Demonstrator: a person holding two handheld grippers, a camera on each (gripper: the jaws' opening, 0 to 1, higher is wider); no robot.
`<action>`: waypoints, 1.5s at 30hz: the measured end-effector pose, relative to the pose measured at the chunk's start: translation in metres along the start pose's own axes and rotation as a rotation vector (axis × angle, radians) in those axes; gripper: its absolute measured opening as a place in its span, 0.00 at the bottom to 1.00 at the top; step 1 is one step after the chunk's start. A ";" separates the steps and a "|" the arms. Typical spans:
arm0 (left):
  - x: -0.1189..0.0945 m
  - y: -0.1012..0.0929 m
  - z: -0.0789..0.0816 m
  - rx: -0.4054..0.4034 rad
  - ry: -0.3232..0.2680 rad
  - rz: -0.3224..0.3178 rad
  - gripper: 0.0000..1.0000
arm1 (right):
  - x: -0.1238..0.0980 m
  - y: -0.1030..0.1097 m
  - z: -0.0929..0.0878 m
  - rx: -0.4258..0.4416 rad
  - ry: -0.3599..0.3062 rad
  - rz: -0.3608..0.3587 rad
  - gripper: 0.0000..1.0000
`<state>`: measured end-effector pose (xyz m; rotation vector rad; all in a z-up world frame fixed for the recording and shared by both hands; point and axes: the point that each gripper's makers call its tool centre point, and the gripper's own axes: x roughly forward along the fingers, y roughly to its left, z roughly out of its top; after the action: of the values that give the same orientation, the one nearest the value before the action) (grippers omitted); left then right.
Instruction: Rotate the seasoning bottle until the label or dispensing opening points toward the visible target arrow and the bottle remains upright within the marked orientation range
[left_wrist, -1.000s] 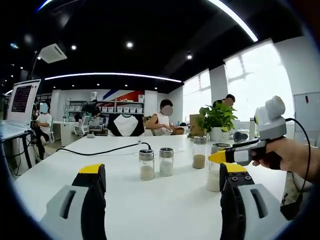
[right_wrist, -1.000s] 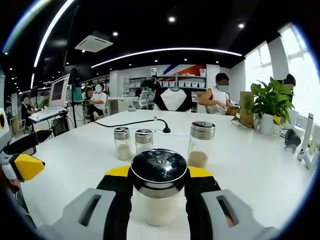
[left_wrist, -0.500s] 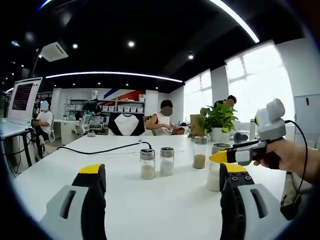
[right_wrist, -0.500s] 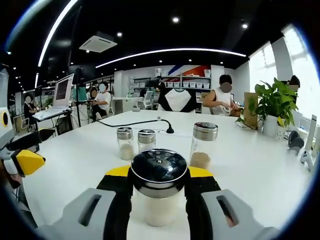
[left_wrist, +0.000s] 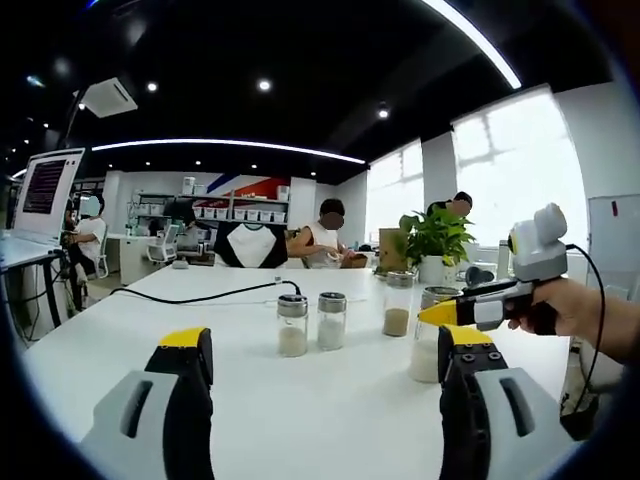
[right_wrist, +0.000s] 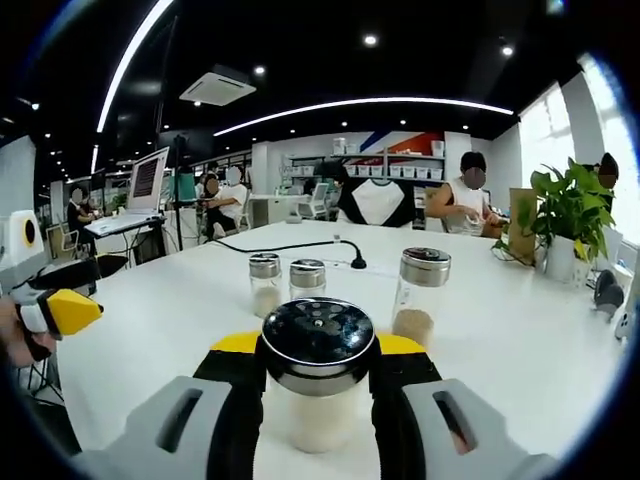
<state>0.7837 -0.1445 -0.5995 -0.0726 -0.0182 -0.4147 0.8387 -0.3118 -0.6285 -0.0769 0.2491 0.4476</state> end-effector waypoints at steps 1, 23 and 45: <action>0.000 0.000 0.000 -0.002 0.000 0.000 0.99 | 0.000 0.000 0.000 0.001 0.001 0.004 0.39; -0.002 0.003 0.001 -0.016 0.005 0.008 0.97 | 0.004 0.002 -0.001 0.013 0.001 0.186 0.40; -0.006 0.006 0.006 -0.016 -0.007 0.018 0.97 | 0.005 0.004 -0.002 0.054 -0.009 0.273 0.41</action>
<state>0.7805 -0.1362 -0.5942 -0.0901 -0.0211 -0.3969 0.8411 -0.3057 -0.6317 0.0121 0.2635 0.7121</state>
